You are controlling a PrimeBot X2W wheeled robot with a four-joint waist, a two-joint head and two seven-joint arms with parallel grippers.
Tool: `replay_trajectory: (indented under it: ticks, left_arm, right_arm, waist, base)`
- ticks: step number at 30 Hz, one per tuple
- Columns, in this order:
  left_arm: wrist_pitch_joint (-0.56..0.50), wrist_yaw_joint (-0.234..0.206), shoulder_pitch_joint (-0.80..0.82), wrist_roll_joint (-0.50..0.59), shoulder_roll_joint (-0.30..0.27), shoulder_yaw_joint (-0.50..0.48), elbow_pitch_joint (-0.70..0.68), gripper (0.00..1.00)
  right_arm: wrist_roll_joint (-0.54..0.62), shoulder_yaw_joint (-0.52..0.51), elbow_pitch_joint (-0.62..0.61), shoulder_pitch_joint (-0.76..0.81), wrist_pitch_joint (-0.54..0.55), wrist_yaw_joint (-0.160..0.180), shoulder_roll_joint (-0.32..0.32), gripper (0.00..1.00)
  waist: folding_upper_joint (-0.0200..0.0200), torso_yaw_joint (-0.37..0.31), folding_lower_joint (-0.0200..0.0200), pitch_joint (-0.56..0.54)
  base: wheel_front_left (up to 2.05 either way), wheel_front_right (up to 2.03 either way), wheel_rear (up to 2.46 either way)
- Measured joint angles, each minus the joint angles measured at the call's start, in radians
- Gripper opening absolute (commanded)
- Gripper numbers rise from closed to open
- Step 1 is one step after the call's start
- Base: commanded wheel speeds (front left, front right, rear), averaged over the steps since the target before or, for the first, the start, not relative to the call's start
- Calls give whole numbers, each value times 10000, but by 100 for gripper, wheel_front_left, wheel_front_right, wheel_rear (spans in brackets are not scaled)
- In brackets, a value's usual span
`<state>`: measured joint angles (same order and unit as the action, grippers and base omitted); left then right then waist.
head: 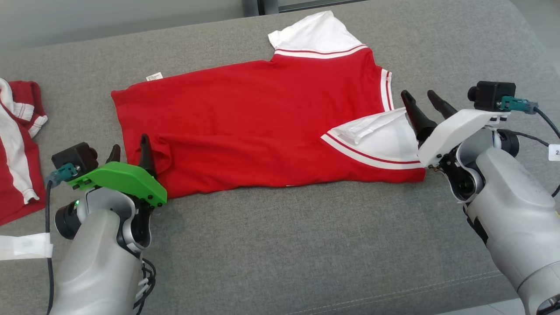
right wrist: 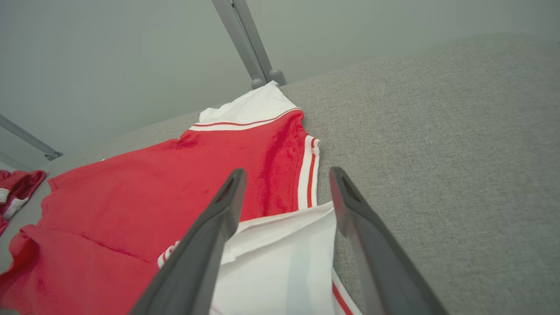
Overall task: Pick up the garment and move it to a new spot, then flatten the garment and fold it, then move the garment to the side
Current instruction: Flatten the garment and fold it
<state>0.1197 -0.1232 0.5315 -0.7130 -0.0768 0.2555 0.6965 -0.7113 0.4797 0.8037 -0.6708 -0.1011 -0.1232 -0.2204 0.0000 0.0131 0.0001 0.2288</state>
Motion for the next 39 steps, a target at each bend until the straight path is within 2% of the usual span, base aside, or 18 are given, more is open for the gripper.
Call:
replay_trajectory:
  ticks: [9, 23, 35, 36, 37, 38, 39]
  left_arm:
    - [305, 422, -573, -673, 173, -336, -180, 100]
    - [63, 715, -2261, -1133, 249, -299, -238, 100]
    - [-50, 704, -2390, -1716, 265, -696, -284, 100]
    - [-50, 704, -2386, -1785, 268, -748, -307, 98]
    - [-48, 704, -2376, -1854, 267, -775, -326, 85]
    - [-40, 704, -2357, -1889, 265, -786, -336, 57]
    - [-29, 702, -2324, -1894, 267, -802, -349, 45]
  right_arm:
    - [-140, -171, -249, 53, -1256, 0, -382, 100]
    - [-293, -368, -1108, 1071, -1463, 0, -575, 100]
    - [-276, -148, -1839, 1307, -1492, 0, -351, 100]
    - [-276, -178, -1894, 1311, -1492, 0, -366, 100]
    - [-274, -228, -1946, 1313, -1492, 0, -391, 100]
    - [-272, -282, -1998, 1319, -1492, 0, -420, 100]
    - [-267, -355, -2023, 1349, -1492, 0, -453, 100]
  waist:
    - [0, 60, -1, -397]
    - [0, 72, -1, -858]
    - [0, -426, -1, -674]
    - [0, -477, -1, -647]
    - [0, -522, -1, -618]
    - [0, -565, -1, -588]
    - [0, -598, -1, -557]
  base:
    - [0, 0, 0]
    - [0, 0, 0]
    - [0, 0, 0]
    - [0, 0, 0]
    - [0, 0, 0]
    - [0, 0, 0]
    - [0, 0, 0]
